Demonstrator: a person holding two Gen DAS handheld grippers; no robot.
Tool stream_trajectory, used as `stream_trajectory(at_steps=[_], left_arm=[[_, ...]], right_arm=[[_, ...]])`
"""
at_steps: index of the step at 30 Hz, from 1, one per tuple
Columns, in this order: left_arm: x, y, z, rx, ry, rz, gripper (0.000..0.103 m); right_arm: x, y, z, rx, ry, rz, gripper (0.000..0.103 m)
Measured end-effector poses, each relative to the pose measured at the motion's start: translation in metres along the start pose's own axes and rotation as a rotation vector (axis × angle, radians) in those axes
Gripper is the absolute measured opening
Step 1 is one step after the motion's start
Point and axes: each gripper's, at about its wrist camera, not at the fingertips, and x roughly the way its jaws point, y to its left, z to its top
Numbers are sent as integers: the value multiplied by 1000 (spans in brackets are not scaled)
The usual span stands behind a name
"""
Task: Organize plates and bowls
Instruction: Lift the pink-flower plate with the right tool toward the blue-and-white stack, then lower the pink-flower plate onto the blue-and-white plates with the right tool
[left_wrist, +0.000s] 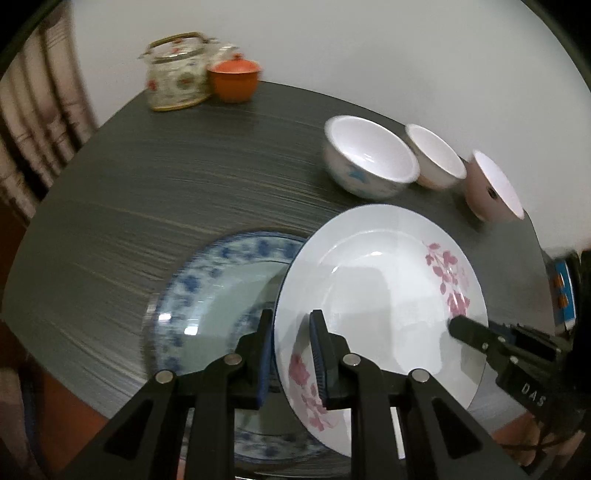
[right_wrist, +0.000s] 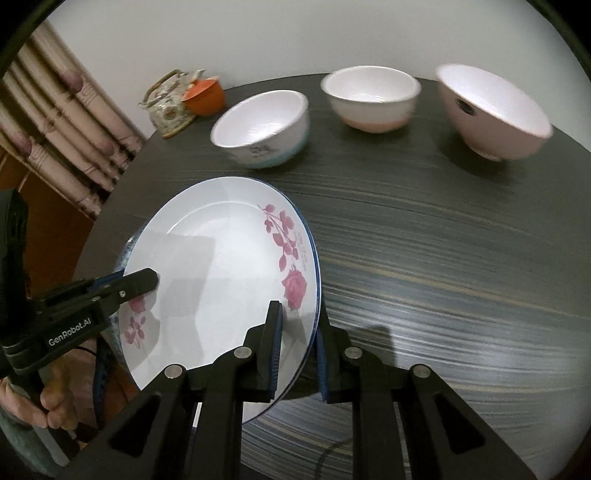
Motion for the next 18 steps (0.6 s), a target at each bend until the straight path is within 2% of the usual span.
stream_trajectory(at_steps=[8,18], left_arm=[[-5,56,-6,-96,3,46,19],[0,80,-11,-138,32,77,19]], right_arm=[[27,50,7,-46,29,27,16],[57,78,3,-54,92,40,16]])
